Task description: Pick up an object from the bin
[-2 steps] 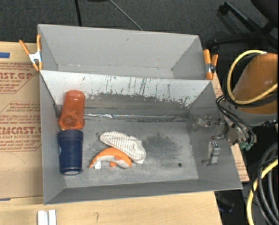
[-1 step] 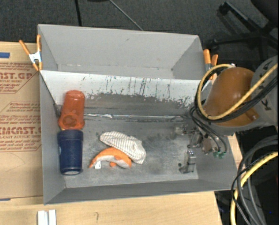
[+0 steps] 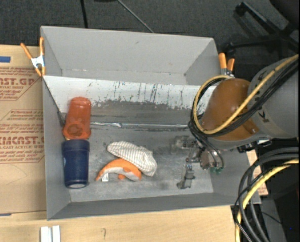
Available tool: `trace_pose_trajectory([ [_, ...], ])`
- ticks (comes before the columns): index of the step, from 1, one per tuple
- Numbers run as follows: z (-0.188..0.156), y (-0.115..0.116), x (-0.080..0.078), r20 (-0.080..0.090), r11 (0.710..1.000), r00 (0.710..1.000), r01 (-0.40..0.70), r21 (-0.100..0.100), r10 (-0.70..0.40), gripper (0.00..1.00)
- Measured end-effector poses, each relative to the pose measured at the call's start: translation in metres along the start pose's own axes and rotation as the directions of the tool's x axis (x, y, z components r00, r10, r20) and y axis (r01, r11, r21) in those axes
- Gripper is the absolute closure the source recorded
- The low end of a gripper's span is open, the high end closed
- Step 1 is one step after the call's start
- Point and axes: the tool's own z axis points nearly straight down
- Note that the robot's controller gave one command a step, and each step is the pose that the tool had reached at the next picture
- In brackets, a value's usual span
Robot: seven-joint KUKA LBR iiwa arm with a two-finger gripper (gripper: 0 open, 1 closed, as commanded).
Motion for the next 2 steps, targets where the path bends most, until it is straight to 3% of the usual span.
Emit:
trace_pose_trajectory([
  [1, 0.043, 0.036, -0.028, 0.005, 1.000, 1.000, 0.013, 0.003, -0.013, 0.00],
  [2, 0.054, 0.045, -0.041, 0.004, 0.986, 0.986, -0.169, 0.002, 0.169, 1.00],
])
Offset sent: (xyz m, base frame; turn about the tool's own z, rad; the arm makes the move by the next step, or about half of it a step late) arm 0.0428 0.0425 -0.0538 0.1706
